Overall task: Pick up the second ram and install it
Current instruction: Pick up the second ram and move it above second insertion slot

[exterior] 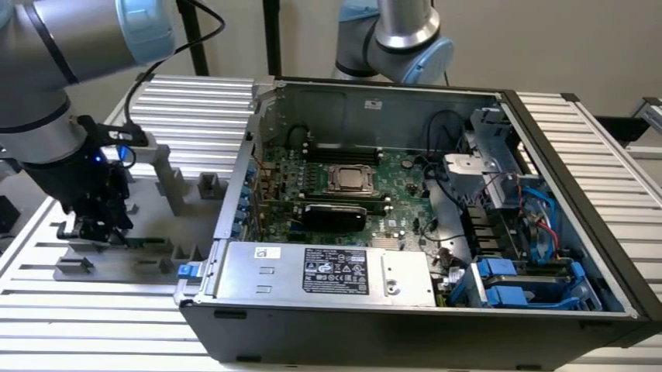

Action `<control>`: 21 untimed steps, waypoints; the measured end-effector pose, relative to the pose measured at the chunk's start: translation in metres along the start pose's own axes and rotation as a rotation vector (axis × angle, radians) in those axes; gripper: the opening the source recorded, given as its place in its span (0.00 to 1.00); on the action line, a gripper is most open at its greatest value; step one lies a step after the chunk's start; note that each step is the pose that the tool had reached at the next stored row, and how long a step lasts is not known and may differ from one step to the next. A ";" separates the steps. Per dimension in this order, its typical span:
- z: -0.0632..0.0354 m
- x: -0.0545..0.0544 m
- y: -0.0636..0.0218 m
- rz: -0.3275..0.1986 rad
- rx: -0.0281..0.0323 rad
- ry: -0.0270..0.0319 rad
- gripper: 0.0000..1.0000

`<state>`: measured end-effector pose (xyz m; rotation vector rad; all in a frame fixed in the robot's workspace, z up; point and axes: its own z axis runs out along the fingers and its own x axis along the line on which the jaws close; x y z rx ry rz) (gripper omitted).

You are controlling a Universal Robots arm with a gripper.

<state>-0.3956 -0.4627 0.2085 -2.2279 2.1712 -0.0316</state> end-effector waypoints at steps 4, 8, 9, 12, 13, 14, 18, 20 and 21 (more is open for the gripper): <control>0.0027 0.001 0.0011 0.004 0.0011 0.0000 1.00; 0.0028 0.001 0.0011 0.004 0.0009 0.0000 1.00; 0.0028 0.001 0.0012 0.004 0.0010 0.0000 1.00; 0.0030 0.001 0.0012 0.004 0.0009 0.0001 1.00; 0.0031 0.001 0.0012 0.004 0.0008 0.0001 1.00; 0.0033 0.001 0.0012 0.004 0.0009 -0.0002 1.00; 0.0047 0.002 0.0007 0.004 -0.0013 -0.0033 1.00; 0.0052 0.002 0.0003 0.005 -0.0046 -0.0055 1.00; 0.0055 0.002 -0.0001 0.005 -0.0063 -0.0066 1.00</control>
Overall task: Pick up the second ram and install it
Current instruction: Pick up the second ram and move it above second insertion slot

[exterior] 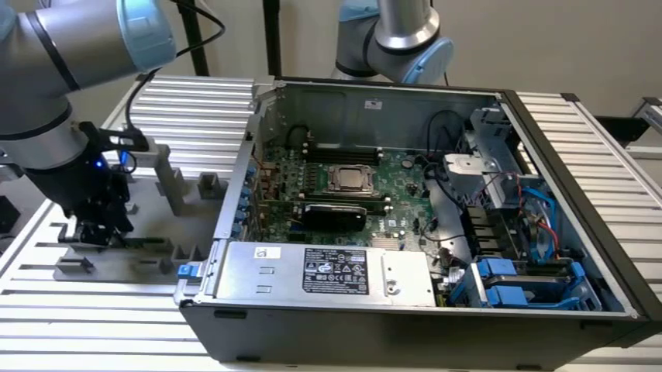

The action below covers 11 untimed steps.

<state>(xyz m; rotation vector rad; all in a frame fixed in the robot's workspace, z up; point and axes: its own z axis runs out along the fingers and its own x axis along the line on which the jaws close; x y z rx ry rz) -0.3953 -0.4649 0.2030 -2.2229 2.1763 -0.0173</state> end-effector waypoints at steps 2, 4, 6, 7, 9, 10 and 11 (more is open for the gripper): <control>0.0005 0.001 -0.0007 0.000 -0.0022 -0.0040 1.00; 0.0010 0.001 -0.0014 0.000 -0.0055 -0.0070 1.00; 0.0015 0.002 -0.0021 0.001 -0.0101 -0.0087 1.00; 0.0017 0.002 -0.0024 0.002 -0.0124 -0.0094 1.00; 0.0021 0.002 -0.0029 0.004 -0.0177 -0.0100 1.00; 0.0023 0.003 -0.0032 0.005 -0.0202 -0.0103 1.00; 0.0024 0.003 -0.0035 0.006 -0.0223 -0.0106 1.00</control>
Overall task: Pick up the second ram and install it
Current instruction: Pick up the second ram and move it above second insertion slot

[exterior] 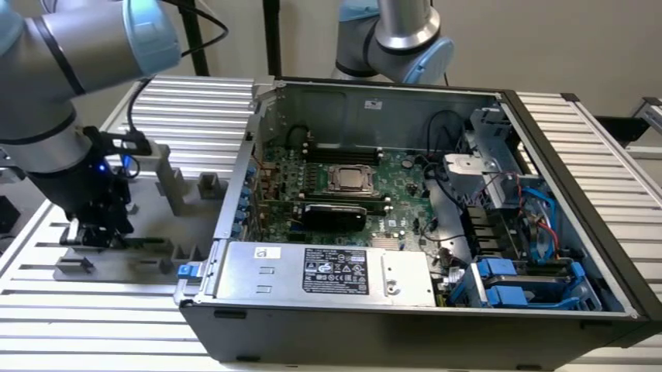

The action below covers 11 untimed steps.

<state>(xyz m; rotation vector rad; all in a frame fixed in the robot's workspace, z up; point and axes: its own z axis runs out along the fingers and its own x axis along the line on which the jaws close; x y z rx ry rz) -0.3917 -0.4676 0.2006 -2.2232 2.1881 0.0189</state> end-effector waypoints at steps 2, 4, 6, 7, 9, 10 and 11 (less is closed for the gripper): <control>0.0007 0.000 -0.0012 0.001 -0.0025 -0.0016 1.00; 0.0016 0.001 -0.0028 0.002 -0.0043 -0.0034 1.00; 0.0022 0.001 -0.0042 0.003 -0.0072 -0.0045 1.00; 0.0024 0.001 -0.0045 0.004 -0.0089 -0.0048 1.00; 0.0028 0.001 -0.0050 0.007 -0.0127 -0.0047 1.00; 0.0029 0.001 -0.0051 0.007 -0.0138 -0.0046 1.00; 0.0029 0.001 -0.0051 0.007 -0.0144 -0.0044 1.00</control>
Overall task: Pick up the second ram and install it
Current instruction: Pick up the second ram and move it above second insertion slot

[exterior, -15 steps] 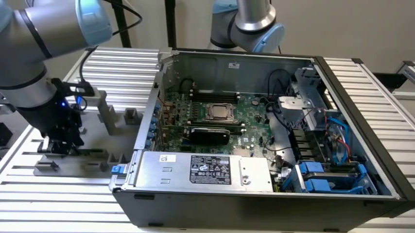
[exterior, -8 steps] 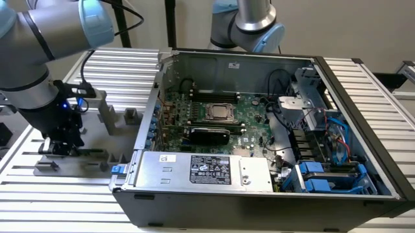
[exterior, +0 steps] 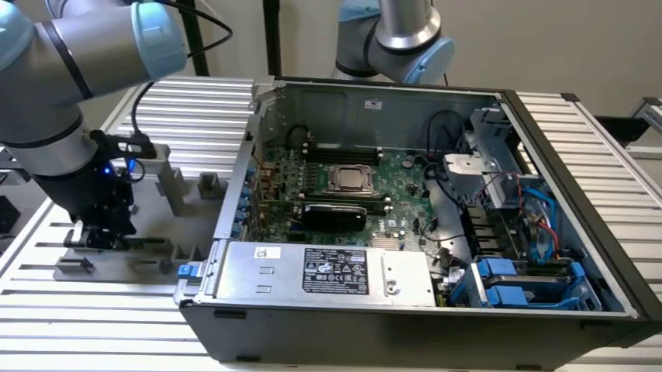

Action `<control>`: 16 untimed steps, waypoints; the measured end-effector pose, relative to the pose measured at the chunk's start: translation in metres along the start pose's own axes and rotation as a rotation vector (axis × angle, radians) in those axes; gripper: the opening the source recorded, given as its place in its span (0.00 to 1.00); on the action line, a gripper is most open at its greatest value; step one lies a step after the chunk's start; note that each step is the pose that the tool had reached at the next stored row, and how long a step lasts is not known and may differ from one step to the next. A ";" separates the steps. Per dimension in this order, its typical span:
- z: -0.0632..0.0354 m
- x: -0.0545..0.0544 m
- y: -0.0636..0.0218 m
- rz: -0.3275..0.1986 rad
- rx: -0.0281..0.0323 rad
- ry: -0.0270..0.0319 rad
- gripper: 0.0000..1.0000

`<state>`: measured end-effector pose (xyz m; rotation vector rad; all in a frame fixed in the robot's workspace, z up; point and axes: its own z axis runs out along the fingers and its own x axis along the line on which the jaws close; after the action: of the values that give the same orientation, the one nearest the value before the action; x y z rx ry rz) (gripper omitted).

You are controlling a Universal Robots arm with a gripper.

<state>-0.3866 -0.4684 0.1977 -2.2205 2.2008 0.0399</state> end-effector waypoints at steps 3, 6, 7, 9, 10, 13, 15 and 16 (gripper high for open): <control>0.0003 0.000 -0.0001 0.000 0.0001 -0.0003 0.00; 0.0004 0.000 -0.0001 0.000 0.0000 -0.0004 0.00; 0.0003 0.000 -0.0002 0.000 -0.0001 -0.0003 0.00; 0.0003 0.000 -0.0001 0.000 -0.0002 -0.0004 0.00; 0.0003 0.000 -0.0001 0.000 -0.0004 -0.0003 0.00; 0.0003 0.000 -0.0001 0.000 -0.0009 -0.0003 0.00; 0.0004 0.000 -0.0001 0.002 -0.0011 -0.0003 0.00; 0.0004 0.000 -0.0002 0.004 -0.0011 -0.0004 0.00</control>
<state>-0.3864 -0.4685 0.1974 -2.2163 2.2058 0.0416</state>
